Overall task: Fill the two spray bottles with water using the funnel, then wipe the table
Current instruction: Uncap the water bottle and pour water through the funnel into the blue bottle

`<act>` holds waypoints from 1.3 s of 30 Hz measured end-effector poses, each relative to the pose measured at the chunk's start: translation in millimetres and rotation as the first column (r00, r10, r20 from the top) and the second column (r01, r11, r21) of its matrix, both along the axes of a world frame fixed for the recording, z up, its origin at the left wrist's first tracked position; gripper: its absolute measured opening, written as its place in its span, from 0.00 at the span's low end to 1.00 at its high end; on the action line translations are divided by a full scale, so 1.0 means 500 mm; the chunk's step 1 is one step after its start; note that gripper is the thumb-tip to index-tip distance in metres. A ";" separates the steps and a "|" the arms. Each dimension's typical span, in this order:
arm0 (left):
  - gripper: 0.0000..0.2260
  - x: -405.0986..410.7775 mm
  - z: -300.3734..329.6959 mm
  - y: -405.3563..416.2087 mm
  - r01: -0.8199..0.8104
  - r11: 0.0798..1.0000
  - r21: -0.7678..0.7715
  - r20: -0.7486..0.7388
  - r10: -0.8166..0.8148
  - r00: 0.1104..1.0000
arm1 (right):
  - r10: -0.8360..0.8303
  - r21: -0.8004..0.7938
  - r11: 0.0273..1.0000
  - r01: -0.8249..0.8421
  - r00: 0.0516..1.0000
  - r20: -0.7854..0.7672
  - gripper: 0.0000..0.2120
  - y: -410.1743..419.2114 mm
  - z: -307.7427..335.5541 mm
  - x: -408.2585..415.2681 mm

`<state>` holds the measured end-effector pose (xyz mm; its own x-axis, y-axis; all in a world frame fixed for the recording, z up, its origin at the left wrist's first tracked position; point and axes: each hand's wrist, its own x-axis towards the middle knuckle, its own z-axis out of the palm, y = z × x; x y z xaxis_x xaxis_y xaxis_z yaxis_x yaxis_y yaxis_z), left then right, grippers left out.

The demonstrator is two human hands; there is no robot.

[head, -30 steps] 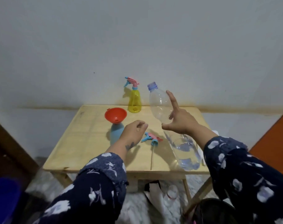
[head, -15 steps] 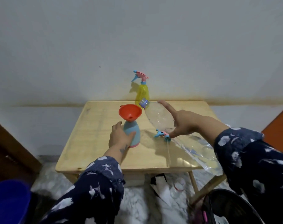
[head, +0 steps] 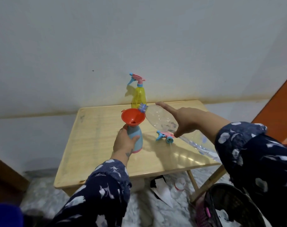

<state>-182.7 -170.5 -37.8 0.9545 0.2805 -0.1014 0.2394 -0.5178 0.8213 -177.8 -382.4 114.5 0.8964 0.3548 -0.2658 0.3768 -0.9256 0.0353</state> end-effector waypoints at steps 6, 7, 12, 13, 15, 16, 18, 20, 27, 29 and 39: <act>0.25 0.001 -0.005 0.008 0.025 0.999 0.032 0.002 -0.025 1.000 | -0.016 -0.119 0.993 0.018 1.000 0.021 0.58 0.020 0.018 -0.011; 0.25 0.001 -0.005 0.009 0.025 0.999 0.032 0.001 -0.025 1.000 | -0.017 -0.126 0.992 0.021 1.000 0.026 0.58 0.021 0.020 -0.012; 0.24 0.001 -0.008 0.011 0.035 0.998 0.050 0.001 -0.035 0.999 | -0.010 -0.179 0.984 0.020 0.999 0.054 0.58 0.019 0.024 -0.017; 0.24 0.002 -0.009 0.011 0.037 0.998 0.052 0.000 -0.037 0.999 | -0.004 -0.196 0.980 0.016 0.998 0.057 0.58 0.018 0.024 -0.017; 0.24 0.002 -0.009 0.011 0.038 0.998 0.057 -0.002 -0.038 0.999 | 0.010 -0.229 0.973 0.006 0.998 0.070 0.57 0.017 0.023 -0.016; 0.24 0.003 -0.009 0.011 0.038 0.997 0.063 -0.006 -0.038 0.999 | 0.017 -0.241 0.971 0.002 0.997 0.079 0.57 0.016 0.023 -0.015; 0.25 0.004 -0.008 0.012 0.038 0.996 0.082 -0.018 -0.036 0.999 | 0.029 -0.247 0.969 -0.005 0.995 0.094 0.57 0.014 0.023 -0.013; 0.25 0.005 -0.008 0.012 0.039 0.995 0.095 -0.029 -0.037 0.999 | 0.033 -0.234 0.972 -0.009 0.995 0.098 0.58 0.011 0.023 -0.010; 0.25 0.007 -0.005 0.007 0.021 0.995 0.093 -0.070 -0.015 0.997 | 0.068 -0.264 0.964 -0.033 0.990 0.123 0.58 0.003 0.019 -0.007; 0.25 0.007 -0.004 0.006 0.019 0.996 0.090 -0.076 -0.012 0.997 | 0.075 -0.266 0.963 -0.040 0.989 0.125 0.58 0.002 0.022 -0.006; 0.24 0.005 0.000 0.000 0.017 0.997 0.070 -0.089 -0.011 0.996 | 0.105 -0.238 0.969 -0.070 0.985 0.137 0.57 0.004 0.037 0.000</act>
